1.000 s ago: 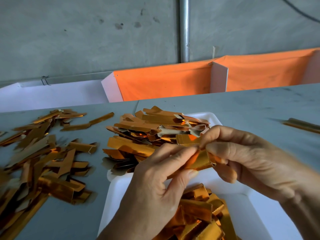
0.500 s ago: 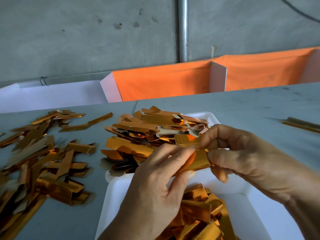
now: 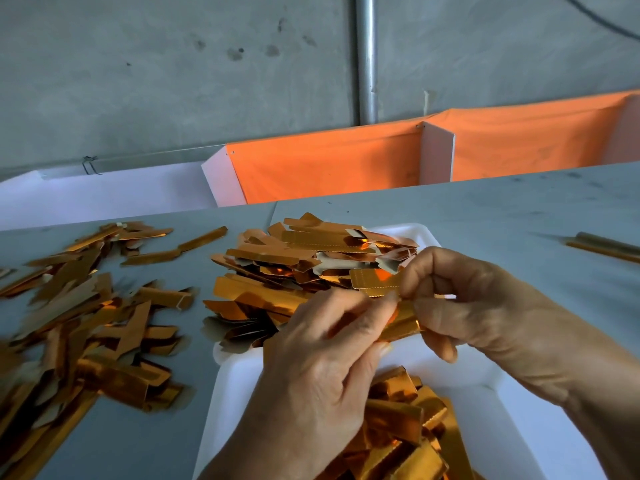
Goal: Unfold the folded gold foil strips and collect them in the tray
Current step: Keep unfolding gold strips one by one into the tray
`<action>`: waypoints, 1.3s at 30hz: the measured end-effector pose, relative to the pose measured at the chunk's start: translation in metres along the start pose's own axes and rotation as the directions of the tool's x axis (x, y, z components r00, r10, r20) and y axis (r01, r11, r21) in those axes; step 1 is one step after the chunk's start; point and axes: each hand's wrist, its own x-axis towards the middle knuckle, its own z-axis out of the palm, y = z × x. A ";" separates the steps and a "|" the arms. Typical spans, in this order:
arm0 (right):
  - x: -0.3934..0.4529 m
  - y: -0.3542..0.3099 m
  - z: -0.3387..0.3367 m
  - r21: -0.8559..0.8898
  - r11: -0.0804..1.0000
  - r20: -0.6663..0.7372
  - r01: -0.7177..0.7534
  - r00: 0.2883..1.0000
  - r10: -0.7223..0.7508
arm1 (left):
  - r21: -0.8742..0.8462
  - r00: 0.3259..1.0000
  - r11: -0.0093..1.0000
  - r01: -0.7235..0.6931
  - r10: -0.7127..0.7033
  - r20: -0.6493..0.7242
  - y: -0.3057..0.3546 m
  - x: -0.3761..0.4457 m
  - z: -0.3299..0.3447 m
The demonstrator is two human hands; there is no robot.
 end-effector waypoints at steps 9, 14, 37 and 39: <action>0.002 0.006 -0.007 0.433 0.899 0.199 -0.070 0.980 -0.020 | -0.236 0.999 0.971 0.046 -0.040 0.032 -0.001 0.001 -0.003; 0.004 0.010 -0.006 0.477 0.875 0.200 -0.081 0.980 -0.019 | -0.270 0.999 0.962 0.039 -0.032 0.030 -0.001 0.000 -0.002; 0.005 0.009 0.004 0.486 0.862 0.186 -0.143 0.981 0.058 | -0.450 0.982 0.874 0.186 -0.186 0.045 -0.002 0.001 -0.001; 0.006 0.009 0.006 0.446 0.886 0.167 -0.124 0.984 0.053 | -0.433 0.982 0.882 0.184 -0.188 0.034 -0.001 0.001 -0.001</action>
